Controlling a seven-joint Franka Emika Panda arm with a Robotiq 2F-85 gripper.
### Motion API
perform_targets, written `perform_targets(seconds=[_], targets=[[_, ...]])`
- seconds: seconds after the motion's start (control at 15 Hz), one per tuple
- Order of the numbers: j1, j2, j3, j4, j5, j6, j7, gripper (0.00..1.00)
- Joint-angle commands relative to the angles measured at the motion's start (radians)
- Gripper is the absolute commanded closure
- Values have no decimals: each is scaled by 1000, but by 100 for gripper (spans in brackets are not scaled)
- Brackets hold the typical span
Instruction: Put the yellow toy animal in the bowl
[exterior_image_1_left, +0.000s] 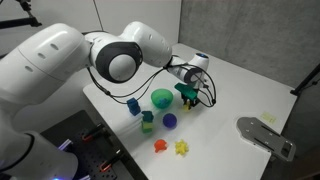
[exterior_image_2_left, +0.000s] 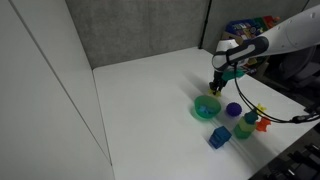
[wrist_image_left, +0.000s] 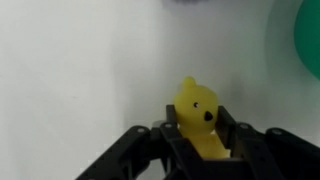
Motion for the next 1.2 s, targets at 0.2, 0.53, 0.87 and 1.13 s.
perform_targets(seconds=[0.2, 0.53, 0.87, 1.13], targets=[[-3, -149, 16, -38, -9, -54, -1, 83], [41, -264, 27, -182, -29, -41, -18, 83], [84, -375, 40, -372, -60, -40, -29, 83], [102, -455, 47, -517, -86, -35, -43, 83]])
